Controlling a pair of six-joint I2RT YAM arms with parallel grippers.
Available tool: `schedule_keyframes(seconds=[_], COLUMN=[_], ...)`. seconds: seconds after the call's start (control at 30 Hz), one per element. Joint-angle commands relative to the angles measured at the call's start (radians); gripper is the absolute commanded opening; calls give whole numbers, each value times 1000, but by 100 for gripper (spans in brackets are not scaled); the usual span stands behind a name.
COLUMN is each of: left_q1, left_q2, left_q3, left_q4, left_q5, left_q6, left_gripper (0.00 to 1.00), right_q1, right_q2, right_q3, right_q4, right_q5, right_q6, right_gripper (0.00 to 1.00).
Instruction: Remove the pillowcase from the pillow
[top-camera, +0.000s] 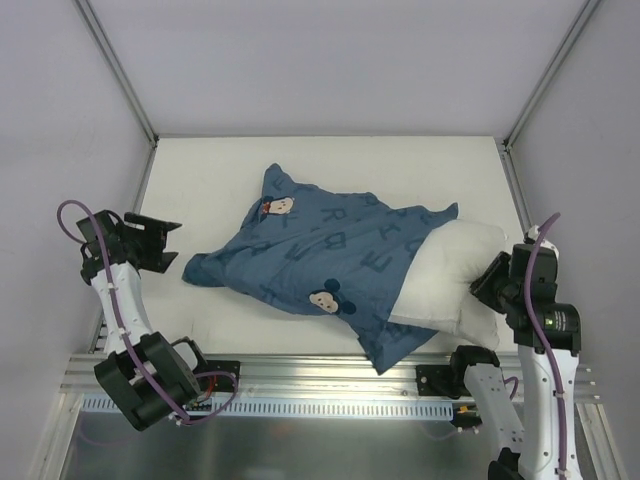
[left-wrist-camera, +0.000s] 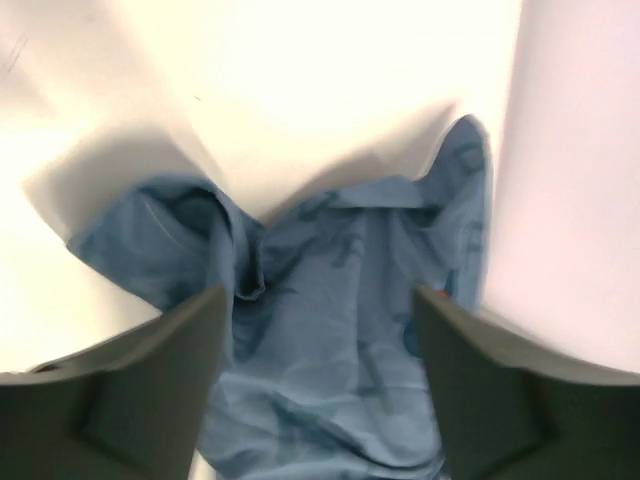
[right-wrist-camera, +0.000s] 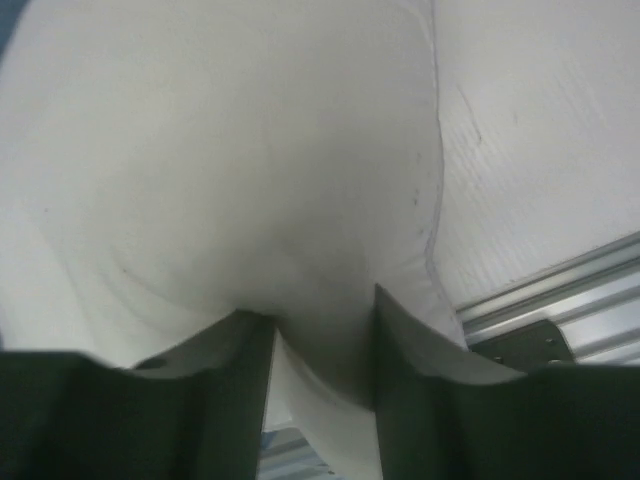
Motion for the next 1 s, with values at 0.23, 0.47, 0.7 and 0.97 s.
schedule_keyframes(seconds=[0.23,0.47,0.7,0.97], left_q1=[-356,-554,-652,-735], left_q2=[163,515,779,1074], left_q3=[362,685,937,1223], left_q4=[-62,-171,-232,-302], left_q5=[-140,-185,-211,-188], left_q6=[238,307,327,339], left_gripper=[93,88,90,92], right_q1=[-14,-14,-11,73], right_q2=[25,141,313,425], right_q3=[95,250,348,345], right_q4=[20,29,59,62], right_q5=[0,80,-40,-135], right_q6=[-27,-10,-65,-122], right_gripper=[91,93,98,96])
